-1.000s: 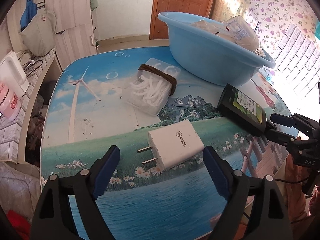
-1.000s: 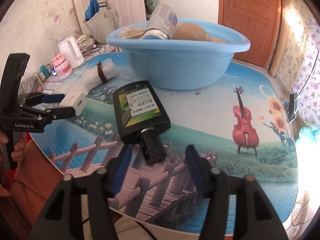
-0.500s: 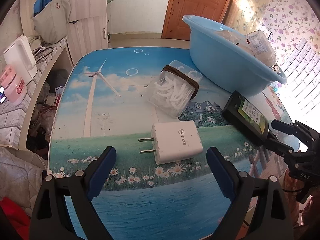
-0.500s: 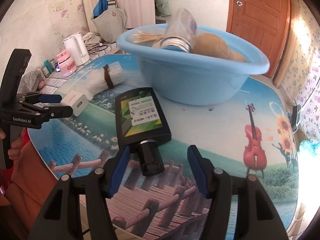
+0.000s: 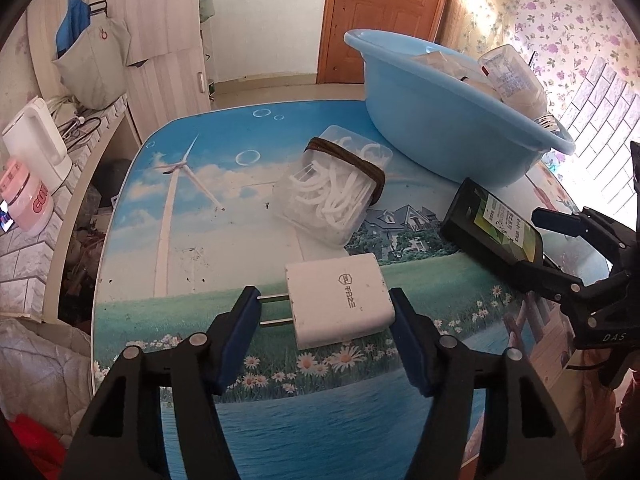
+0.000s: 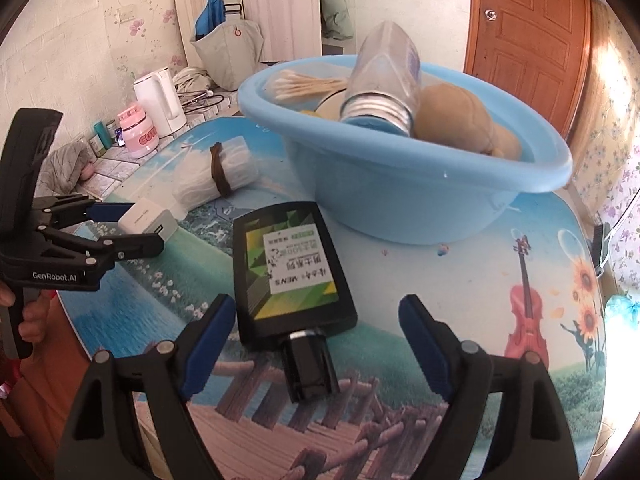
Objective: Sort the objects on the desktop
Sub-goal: 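Lift the charger plug and black bottle and carry both toward the blue basin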
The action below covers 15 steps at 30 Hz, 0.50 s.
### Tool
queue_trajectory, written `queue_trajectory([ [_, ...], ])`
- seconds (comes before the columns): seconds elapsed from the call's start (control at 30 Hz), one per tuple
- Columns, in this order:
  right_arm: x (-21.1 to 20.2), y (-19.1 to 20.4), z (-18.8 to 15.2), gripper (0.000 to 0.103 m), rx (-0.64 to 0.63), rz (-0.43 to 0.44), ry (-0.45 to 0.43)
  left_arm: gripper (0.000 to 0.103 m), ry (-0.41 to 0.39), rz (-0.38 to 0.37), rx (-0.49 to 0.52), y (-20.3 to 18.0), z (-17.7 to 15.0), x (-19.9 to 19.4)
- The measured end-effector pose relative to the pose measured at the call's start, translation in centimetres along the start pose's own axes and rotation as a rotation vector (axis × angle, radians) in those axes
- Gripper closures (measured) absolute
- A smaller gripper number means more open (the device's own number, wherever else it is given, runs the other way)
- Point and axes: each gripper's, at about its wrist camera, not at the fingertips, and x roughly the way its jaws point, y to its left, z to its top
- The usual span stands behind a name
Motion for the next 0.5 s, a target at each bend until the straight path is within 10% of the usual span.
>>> queue_trajectory([
  [0.3,1.5,0.4,0.3,0.019,-0.023,0.021,0.020,0.039,-0.043,-0.030,0.008,0.0,0.7,-1.5],
  [0.5,1.4,1.3,0.1,0.039,-0.067,0.030,0.011,0.039,-0.059,-0.043,0.011,-0.2,0.9,-2.4],
])
